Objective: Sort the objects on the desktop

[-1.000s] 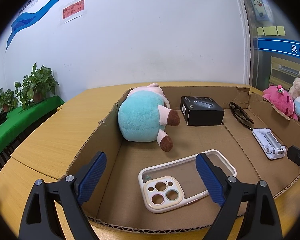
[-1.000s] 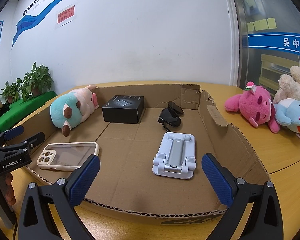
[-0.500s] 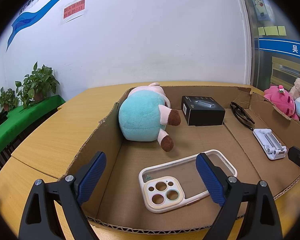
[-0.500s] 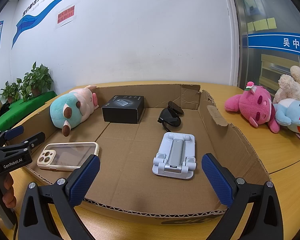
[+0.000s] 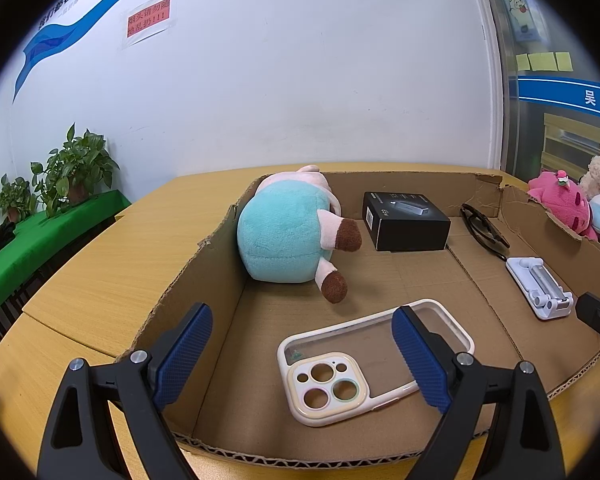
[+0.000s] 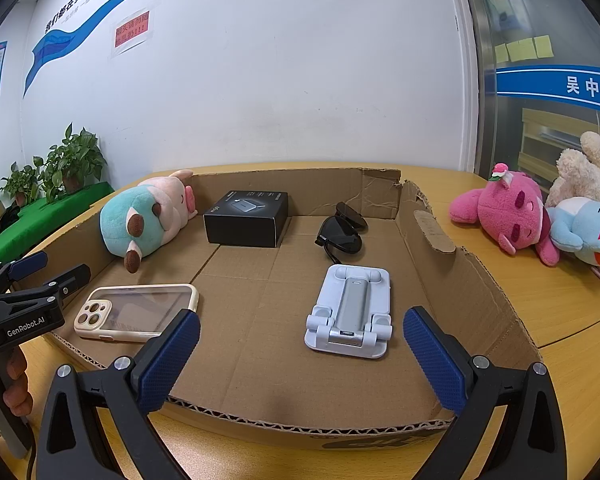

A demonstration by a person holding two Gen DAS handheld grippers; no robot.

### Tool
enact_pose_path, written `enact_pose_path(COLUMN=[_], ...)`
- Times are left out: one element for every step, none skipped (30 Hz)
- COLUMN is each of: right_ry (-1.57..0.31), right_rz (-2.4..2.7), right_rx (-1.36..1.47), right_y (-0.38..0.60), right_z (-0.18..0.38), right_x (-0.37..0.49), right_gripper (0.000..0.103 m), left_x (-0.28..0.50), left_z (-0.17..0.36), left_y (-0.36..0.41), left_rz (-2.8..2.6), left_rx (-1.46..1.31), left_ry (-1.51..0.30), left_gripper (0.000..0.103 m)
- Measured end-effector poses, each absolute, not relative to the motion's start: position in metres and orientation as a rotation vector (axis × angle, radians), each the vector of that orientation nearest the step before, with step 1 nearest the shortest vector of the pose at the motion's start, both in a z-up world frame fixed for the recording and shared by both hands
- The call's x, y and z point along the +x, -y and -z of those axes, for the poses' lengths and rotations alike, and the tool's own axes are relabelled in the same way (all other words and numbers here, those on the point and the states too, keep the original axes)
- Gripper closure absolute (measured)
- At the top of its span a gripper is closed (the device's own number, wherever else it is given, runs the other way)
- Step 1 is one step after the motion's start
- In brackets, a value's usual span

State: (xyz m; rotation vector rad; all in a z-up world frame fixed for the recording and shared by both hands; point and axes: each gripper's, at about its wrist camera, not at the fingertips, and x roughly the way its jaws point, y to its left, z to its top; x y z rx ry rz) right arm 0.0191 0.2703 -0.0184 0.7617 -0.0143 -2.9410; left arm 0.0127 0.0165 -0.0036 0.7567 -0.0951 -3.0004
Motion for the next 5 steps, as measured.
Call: enact_pose_path(right_ry=[0.014,0.014,0.014,0.014,0.014], right_rz=[2.941,2.941,2.941,2.941,2.941], right_rx=[0.761,0.761,0.762,0.762,0.762], right_y=[-0.2703,-0.2703,-0.2703,-0.2703,-0.2703], right_z=[0.0184,0.0184,0.0184,0.0184,0.0184], right_x=[0.0191,0.0190,0.0190,0.0190,0.0190], right_gripper=[0.000,0.000,0.000,0.000,0.000], left_x=[0.0127,0.0126,0.0127,0.0128,0.0126], left_z=[0.0036,0.0036,0.0036,0.0036,0.0036], left_y=[-0.0165,-0.0165,-0.0166,-0.0165,-0.0165], left_rz=[3.001,3.000,3.000,3.000,3.000], left_rx=[0.757,0.757,0.757,0.757,0.758], left_ry=[0.095,0.095,0.095,0.095,0.095], left_gripper=[0.012,0.012,0.012,0.012,0.012])
